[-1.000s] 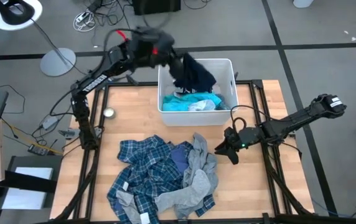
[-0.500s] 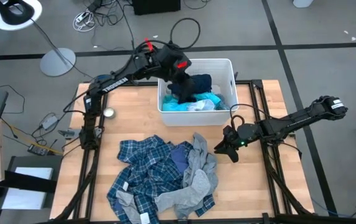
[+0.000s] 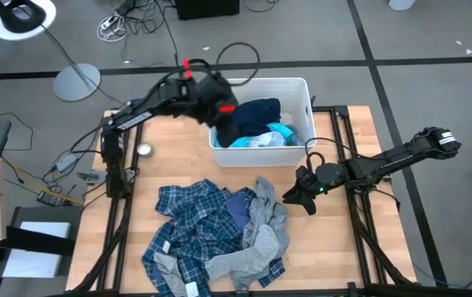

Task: Sort clothes
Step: Put the purple sock into the white laundry bin

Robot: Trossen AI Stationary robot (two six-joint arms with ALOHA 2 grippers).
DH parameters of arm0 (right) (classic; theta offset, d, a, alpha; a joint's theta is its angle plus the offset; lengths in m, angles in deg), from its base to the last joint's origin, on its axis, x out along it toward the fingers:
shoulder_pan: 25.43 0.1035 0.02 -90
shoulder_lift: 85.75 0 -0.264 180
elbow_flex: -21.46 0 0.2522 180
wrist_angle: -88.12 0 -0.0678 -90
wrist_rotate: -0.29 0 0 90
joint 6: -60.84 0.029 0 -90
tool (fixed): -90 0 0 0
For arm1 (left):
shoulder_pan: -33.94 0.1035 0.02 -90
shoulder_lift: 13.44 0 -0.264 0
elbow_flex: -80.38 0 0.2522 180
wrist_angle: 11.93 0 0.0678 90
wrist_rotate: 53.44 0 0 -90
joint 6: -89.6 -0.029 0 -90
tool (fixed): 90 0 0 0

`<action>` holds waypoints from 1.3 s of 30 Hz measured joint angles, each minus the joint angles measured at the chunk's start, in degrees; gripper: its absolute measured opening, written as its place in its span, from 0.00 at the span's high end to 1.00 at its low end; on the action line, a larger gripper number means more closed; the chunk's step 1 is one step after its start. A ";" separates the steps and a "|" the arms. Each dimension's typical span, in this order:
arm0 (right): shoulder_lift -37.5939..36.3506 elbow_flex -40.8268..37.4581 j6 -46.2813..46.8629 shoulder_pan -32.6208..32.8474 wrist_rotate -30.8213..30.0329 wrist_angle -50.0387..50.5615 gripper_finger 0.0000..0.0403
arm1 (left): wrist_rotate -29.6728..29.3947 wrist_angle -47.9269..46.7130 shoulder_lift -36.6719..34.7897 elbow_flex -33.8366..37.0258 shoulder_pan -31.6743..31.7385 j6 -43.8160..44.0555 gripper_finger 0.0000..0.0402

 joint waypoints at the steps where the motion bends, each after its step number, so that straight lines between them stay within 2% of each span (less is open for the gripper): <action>1: 0.00 0.02 0.00 0.00 0.00 -0.33 0.72 | -0.42 -1.02 -0.80 0.00 -1.02 0.41 0.69; 4: 0.02 0.04 0.00 0.00 -0.30 -1.69 0.72 | -2.49 -2.51 -2.32 0.81 -5.20 0.91 0.69; 6: 0.02 0.04 0.00 0.00 -0.48 -2.84 0.72 | -6.12 -3.24 -3.31 2.81 -8.44 1.48 0.69; 9: 0.01 0.07 0.00 0.00 -0.54 -3.58 0.72 | -11.63 -1.57 -5.77 8.96 -12.80 4.42 0.69; 12: 0.01 0.07 -0.16 0.00 -0.55 -3.81 0.72 | -12.92 3.63 -9.82 18.97 -16.59 8.73 0.69; 19: 0.10 1.29 -1.56 0.12 -2.28 -3.74 0.72 | -11.60 24.29 -21.23 47.59 -22.96 21.22 0.69; 22: 0.60 4.81 -5.45 0.58 -2.56 -1.68 0.74 | -10.95 31.67 -25.96 57.26 -25.31 26.59 0.69; 25: 2.30 10.68 -9.83 1.23 -4.31 5.88 0.79 | -10.55 37.64 -29.64 64.93 -27.57 30.41 0.69; 29: 6.64 19.06 -14.69 1.40 -5.73 15.01 0.87 | -10.52 41.39 -33.25 71.13 -30.28 33.93 0.69; 35: 16.47 29.82 -17.54 1.42 -5.64 20.73 0.98 | -10.57 41.10 -36.16 75.40 -34.19 36.18 0.69; 39: 24.44 36.58 -18.26 1.64 -5.46 25.56 0.99 | -12.14 41.95 -38.74 78.00 -38.43 37.80 0.69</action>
